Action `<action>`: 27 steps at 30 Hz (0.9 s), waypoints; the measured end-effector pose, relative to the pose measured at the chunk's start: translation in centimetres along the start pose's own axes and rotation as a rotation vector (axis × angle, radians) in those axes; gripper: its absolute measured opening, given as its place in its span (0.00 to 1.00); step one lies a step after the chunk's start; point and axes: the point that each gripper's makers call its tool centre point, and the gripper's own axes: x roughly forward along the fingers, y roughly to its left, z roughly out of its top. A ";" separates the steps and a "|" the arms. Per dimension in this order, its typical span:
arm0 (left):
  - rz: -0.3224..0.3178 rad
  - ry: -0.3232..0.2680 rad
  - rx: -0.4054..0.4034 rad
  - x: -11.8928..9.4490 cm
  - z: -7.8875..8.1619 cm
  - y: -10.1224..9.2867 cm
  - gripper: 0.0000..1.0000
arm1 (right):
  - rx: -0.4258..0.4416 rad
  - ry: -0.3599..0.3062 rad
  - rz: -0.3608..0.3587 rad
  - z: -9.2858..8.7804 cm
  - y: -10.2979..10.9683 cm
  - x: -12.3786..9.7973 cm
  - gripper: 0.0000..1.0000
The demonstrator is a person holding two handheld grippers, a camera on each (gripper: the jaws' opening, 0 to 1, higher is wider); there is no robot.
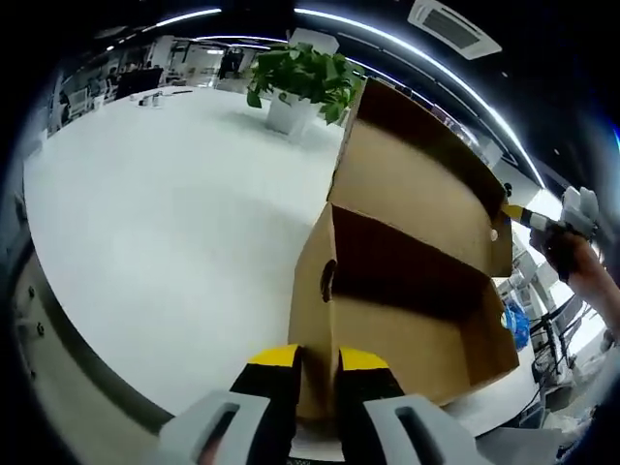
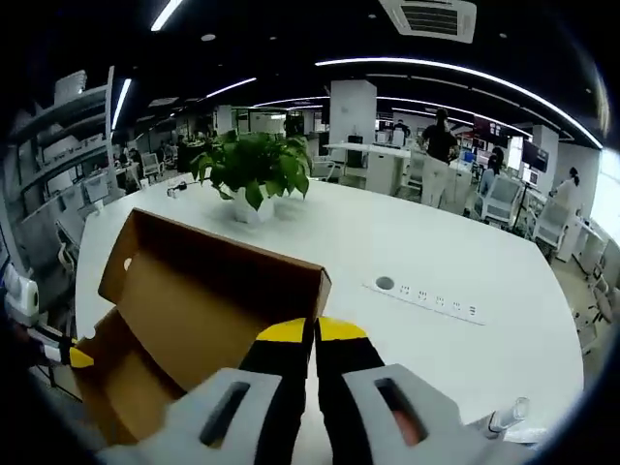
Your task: Operate the shoe box by opening the lid, removing the specified soft item, and placing it in the target area until the item is outside and the box remains undamaged.
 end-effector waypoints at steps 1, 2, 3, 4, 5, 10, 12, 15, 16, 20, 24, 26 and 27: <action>-0.002 0.000 0.000 0.1 0.1 0.0 0.13 | 0.001 -0.005 0.000 0.1 0.0 -0.2 0.00; -0.004 0.001 0.000 0.2 0.2 0.0 0.13 | 0.000 -0.010 -0.001 0.2 0.1 -0.5 0.00; -0.005 0.002 0.001 0.2 0.2 -0.1 0.13 | -0.001 -0.014 -0.001 0.2 0.1 -0.7 0.00; -0.006 0.004 0.001 0.3 0.3 -0.1 0.13 | -0.003 -0.019 -0.002 0.3 0.2 -1.1 0.00; -0.007 0.005 0.002 0.4 0.3 -0.1 0.13 | -0.005 -0.023 -0.003 0.4 0.2 -1.4 0.00; -0.012 0.007 0.005 0.7 0.5 -0.2 0.13 | -0.010 -0.034 -0.008 0.4 0.4 -2.6 0.00; -0.015 0.007 0.006 0.7 0.6 -0.3 0.13 | -0.010 -0.042 -0.012 0.3 0.5 -3.2 0.00; -0.022 0.009 0.008 0.9 0.7 -0.3 0.13 | -0.004 -0.054 -0.019 0.3 0.7 -4.0 0.00; -0.023 0.009 0.008 0.9 0.8 -0.3 0.13 | -0.004 -0.060 -0.021 0.2 0.8 -4.4 0.00; -0.027 0.010 0.013 1.1 0.9 -0.4 0.13 | -0.012 -0.077 -0.026 0.0 1.1 -5.5 0.00; -0.032 0.010 0.016 1.2 1.0 -0.4 0.13 | -0.009 -0.084 -0.028 -0.2 1.2 -6.1 0.00; -0.034 0.010 0.017 1.2 1.1 -0.5 0.13 | -0.012 -0.087 -0.029 -0.3 1.1 -6.3 0.00; -0.036 0.010 0.017 1.3 1.1 -0.5 0.13 | -0.008 -0.089 -0.029 -0.3 1.2 -6.5 0.00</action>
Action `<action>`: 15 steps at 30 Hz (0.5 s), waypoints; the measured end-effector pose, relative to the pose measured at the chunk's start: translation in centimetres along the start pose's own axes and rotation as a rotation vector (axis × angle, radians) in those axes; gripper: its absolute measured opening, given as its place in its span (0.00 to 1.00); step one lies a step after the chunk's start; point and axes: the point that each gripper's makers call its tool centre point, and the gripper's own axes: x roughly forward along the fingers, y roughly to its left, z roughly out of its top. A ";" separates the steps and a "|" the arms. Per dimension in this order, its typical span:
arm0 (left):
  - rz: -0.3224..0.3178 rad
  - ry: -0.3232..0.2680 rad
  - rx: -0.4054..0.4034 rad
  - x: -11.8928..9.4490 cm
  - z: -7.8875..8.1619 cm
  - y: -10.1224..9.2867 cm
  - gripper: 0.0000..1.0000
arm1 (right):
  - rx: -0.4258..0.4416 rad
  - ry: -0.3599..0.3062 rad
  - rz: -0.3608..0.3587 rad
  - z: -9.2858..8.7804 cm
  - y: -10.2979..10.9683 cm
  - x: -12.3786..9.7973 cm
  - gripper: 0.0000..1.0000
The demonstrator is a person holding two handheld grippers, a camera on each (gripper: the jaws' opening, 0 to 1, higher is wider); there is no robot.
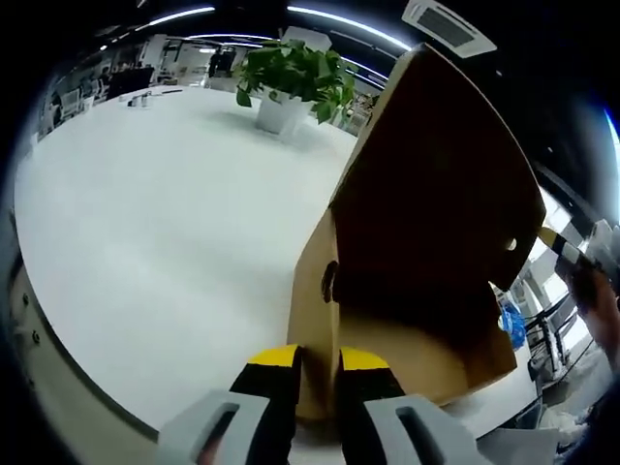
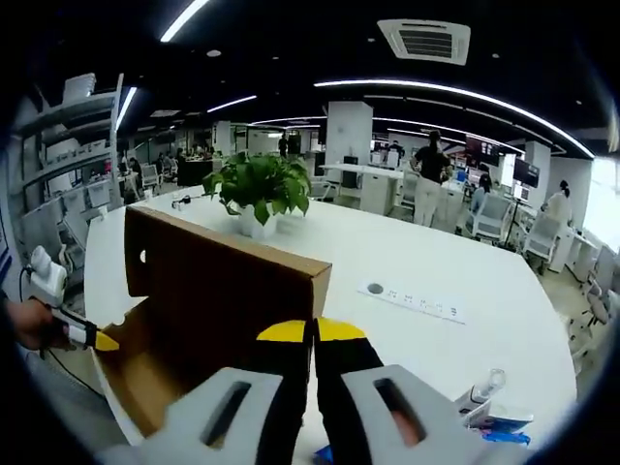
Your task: Operate the shoe box by opening the lid, removing the specified soft item, and placing it in the target area until the item is outside and the box remains undamaged.
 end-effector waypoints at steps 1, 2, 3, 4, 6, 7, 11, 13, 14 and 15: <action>-0.001 0.000 0.000 0.0 0.0 0.0 0.13 | 0.004 0.000 0.000 0.0 0.1 -0.2 0.00; -0.003 -0.001 -0.001 0.1 0.0 0.0 0.14 | 0.004 -0.001 0.000 -0.1 0.2 -0.4 0.00; -0.005 -0.001 0.000 0.1 0.0 0.0 0.14 | 0.001 -0.001 0.000 -0.1 0.4 -0.6 0.00; -0.008 -0.001 0.000 0.1 0.1 0.0 0.14 | -0.004 0.000 0.000 -0.2 0.5 -0.8 0.00; -0.016 -0.002 0.000 0.1 0.1 0.1 0.14 | -0.003 -0.002 0.002 -0.5 0.7 -1.2 0.00; -0.024 -0.005 -0.006 0.1 0.1 0.1 0.14 | -0.008 -0.009 0.004 -0.6 0.8 -1.5 0.00; -0.048 -0.007 -0.019 -0.1 0.0 -0.1 0.15 | 0.033 -0.040 0.004 -1.3 1.1 -2.5 0.00; -0.052 -0.010 -0.004 -0.3 0.1 -0.1 0.15 | 0.033 -0.043 -0.004 -1.6 1.4 -2.8 0.00; -0.055 -0.012 0.005 -0.4 0.1 -0.2 0.15 | 0.036 -0.043 -0.006 -1.6 1.4 -2.8 0.00; -0.059 -0.012 0.016 -0.5 0.2 -0.3 0.15 | 0.044 -0.046 -0.009 -1.8 1.5 -3.0 0.00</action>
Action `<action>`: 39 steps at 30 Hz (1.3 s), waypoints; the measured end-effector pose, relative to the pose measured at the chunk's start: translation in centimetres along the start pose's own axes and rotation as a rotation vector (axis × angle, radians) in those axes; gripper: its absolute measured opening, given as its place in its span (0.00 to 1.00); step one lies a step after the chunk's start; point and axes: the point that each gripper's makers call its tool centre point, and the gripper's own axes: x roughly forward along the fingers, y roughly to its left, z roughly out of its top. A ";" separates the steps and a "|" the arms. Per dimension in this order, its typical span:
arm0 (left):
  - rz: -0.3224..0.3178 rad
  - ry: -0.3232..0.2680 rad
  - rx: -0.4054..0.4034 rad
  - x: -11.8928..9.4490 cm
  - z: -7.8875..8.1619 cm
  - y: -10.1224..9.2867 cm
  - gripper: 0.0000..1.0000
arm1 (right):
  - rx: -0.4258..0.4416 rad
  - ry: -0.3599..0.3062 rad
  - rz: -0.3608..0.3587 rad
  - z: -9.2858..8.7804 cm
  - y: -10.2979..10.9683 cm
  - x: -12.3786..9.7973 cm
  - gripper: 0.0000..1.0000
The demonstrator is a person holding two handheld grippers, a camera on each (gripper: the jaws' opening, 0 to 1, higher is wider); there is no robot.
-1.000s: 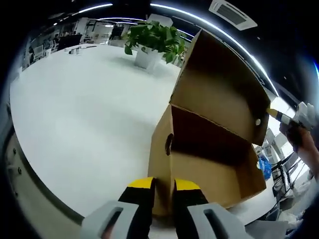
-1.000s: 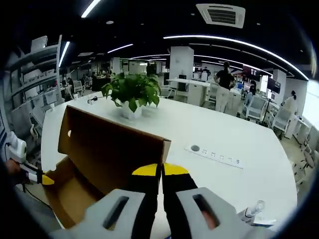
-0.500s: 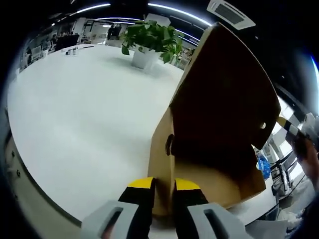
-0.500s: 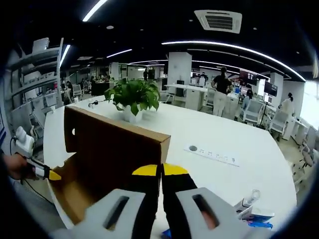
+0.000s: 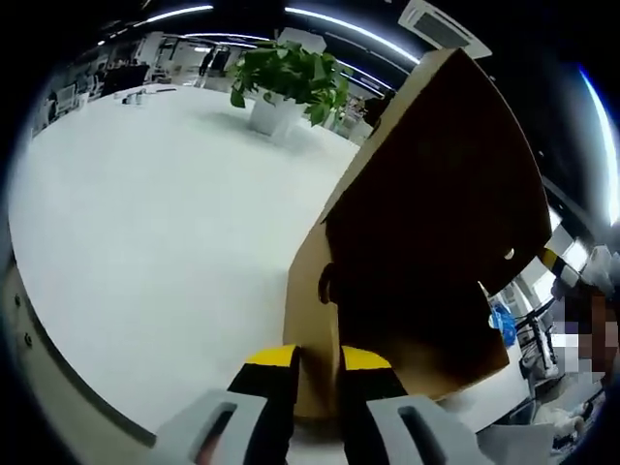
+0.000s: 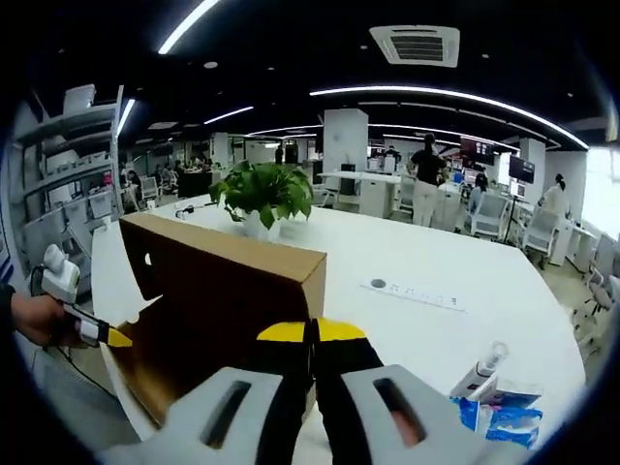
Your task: Operate the shoe box by opening the lid, removing the specified soft item, and placing it in the target area until the item is outside and the box remains undamaged.
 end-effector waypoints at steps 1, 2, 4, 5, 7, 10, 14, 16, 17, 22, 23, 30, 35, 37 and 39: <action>-0.001 0.001 0.002 0.0 0.0 0.0 0.15 | 0.003 -0.002 -0.001 0.0 0.0 -0.1 0.00; -0.004 0.007 0.003 0.0 -0.1 0.1 0.15 | 0.012 -0.009 -0.003 -0.2 0.0 -0.2 0.00; -0.012 0.010 0.013 -0.1 0.1 0.0 0.15 | 0.021 -0.013 0.001 -0.4 0.1 -0.5 0.00; -0.015 0.011 0.025 -0.2 0.2 0.0 0.15 | 0.021 -0.011 0.001 -0.5 0.2 -0.6 0.00; -0.018 0.002 0.055 -0.7 0.8 -0.3 0.15 | 0.011 -0.008 0.002 -0.8 0.3 -0.9 0.00; -0.018 -0.015 0.072 -1.6 1.4 -0.3 0.14 | 0.013 -0.008 0.004 -1.2 0.5 -1.4 0.00; -0.020 -0.056 0.072 -3.0 2.6 -0.2 0.14 | 0.021 -0.006 0.008 -1.7 0.8 -1.8 0.00; -0.029 -0.083 0.081 -3.6 3.3 -0.4 0.14 | 0.020 -0.002 0.010 -2.1 0.9 -2.1 0.00; -0.039 -0.094 0.078 -3.7 3.6 -0.6 0.14 | 0.023 0.000 0.011 -2.4 1.0 -2.3 0.00; -0.062 -0.126 0.073 -4.4 4.4 -1.4 0.14 | 0.032 0.021 0.010 -3.7 1.4 -2.7 0.00; -0.068 -0.129 0.075 -4.4 4.4 -1.6 0.14 | 0.036 0.024 0.009 -4.1 1.5 -2.8 0.00; -0.105 -0.150 0.085 -4.8 5.3 -2.4 0.14 | 0.049 0.050 0.004 -5.5 1.7 -3.1 0.00; -0.122 -0.159 0.096 -5.1 5.6 -2.7 0.14 | 0.058 0.070 0.004 -6.5 1.9 -3.3 0.00; -0.124 -0.160 0.097 -5.2 5.5 -2.7 0.14 | 0.068 0.080 0.003 -7.1 1.9 -3.4 0.00; -0.130 -0.160 0.093 -5.4 5.4 -2.8 0.14 | 0.080 0.095 0.001 -7.6 1.9 -3.6 0.00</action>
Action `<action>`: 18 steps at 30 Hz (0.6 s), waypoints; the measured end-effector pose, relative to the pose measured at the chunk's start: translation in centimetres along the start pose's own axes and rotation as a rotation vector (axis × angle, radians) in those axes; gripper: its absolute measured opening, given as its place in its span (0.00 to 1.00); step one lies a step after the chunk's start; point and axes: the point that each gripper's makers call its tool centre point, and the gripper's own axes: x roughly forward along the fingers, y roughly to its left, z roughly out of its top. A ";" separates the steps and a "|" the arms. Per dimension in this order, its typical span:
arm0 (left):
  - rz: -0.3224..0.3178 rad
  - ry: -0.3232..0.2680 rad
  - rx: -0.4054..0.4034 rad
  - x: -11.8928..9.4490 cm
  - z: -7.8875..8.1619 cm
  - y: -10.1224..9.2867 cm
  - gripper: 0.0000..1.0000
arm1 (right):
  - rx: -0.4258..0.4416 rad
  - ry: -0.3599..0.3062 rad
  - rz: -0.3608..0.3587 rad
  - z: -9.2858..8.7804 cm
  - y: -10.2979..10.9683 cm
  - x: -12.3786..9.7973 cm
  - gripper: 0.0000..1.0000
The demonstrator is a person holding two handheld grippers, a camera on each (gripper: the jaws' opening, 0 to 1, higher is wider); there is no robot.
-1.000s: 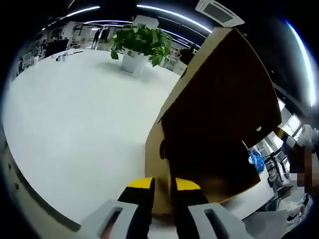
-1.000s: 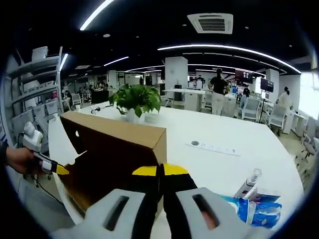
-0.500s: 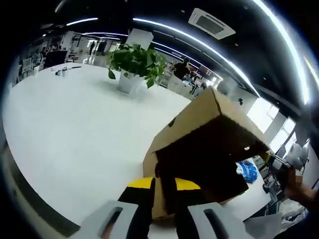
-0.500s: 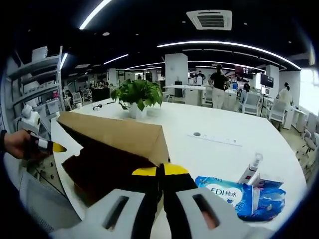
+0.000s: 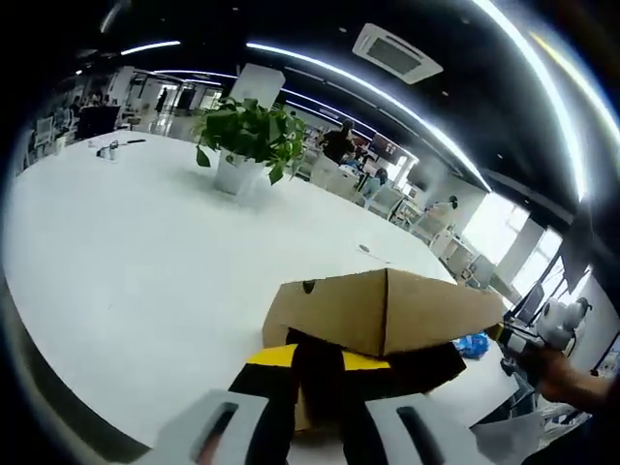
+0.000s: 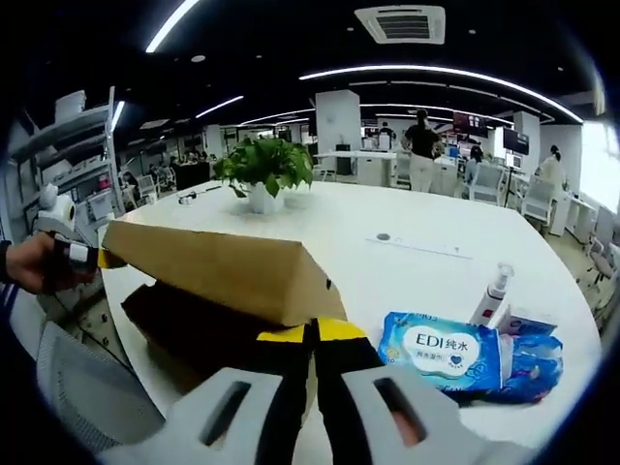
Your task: Operate the shoe box by opening the lid, removing the specified soft item, and placing it in the target area until the item is outside and the box remains undamaged.
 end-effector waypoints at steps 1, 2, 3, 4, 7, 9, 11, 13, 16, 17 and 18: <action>-0.001 0.001 0.002 -0.1 -0.1 -0.1 0.14 | 0.006 0.000 0.001 -0.1 0.0 -0.1 0.00; -0.003 0.004 0.005 -0.3 -0.2 -0.2 0.14 | 0.014 0.001 0.002 -0.2 0.0 -0.1 0.00; -0.005 0.006 0.007 -0.4 -0.3 -0.2 0.14 | 0.018 0.004 0.002 -0.3 0.0 -0.2 0.00; -0.008 0.009 0.007 -0.5 -0.5 -0.3 0.14 | 0.023 0.008 0.008 -0.5 0.0 -0.2 0.00; -0.002 0.022 0.013 -0.6 -1.1 -0.1 0.14 | 0.027 0.018 0.014 -1.0 0.2 -0.1 0.00; 0.001 0.026 0.010 -0.8 -1.4 0.0 0.14 | 0.036 0.023 0.015 -1.3 0.2 -0.2 0.00; 0.006 0.029 0.007 -1.1 -1.8 -0.1 0.15 | 0.051 0.029 0.016 -1.6 0.3 -0.2 0.00; 0.010 0.035 0.006 -1.2 -2.1 0.1 0.15 | 0.057 0.036 0.017 -2.0 0.5 -0.2 0.00; 0.014 0.044 0.005 -1.4 -2.6 0.1 0.15 | 0.061 0.048 0.020 -2.7 0.7 -0.1 0.00; 0.015 0.047 0.005 -1.5 -2.7 0.1 0.15 | 0.065 0.052 0.021 -3.0 0.7 -0.1 0.00; 0.017 0.051 0.007 -1.5 -2.9 0.0 0.15 | 0.066 0.055 0.020 -3.1 0.7 -0.1 0.00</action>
